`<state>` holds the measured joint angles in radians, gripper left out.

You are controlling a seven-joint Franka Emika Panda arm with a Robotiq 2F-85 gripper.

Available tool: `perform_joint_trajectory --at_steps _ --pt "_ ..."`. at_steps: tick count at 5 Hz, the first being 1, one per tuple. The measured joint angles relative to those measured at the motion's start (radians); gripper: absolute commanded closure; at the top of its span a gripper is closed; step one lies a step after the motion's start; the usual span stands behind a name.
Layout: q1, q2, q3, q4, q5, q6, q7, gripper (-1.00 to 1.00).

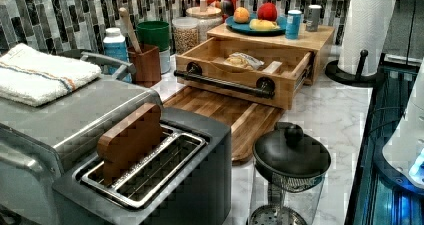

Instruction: Close the drawer.

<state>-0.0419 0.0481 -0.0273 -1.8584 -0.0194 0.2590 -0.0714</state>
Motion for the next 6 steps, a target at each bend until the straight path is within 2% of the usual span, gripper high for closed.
perform_joint_trajectory --at_steps 1,2,3,5,6 --pt "0.000 0.006 0.000 0.000 0.000 0.000 0.000 1.00" --pt "0.000 0.015 0.000 -0.007 -0.014 0.005 0.000 -1.00" --pt "0.000 0.022 -0.007 -0.013 0.038 -0.016 -0.002 -1.00" --pt "0.004 0.036 -0.004 -0.013 0.047 -0.106 -0.164 -1.00" --pt "0.000 0.037 0.013 -0.031 0.080 -0.070 -0.198 -1.00"
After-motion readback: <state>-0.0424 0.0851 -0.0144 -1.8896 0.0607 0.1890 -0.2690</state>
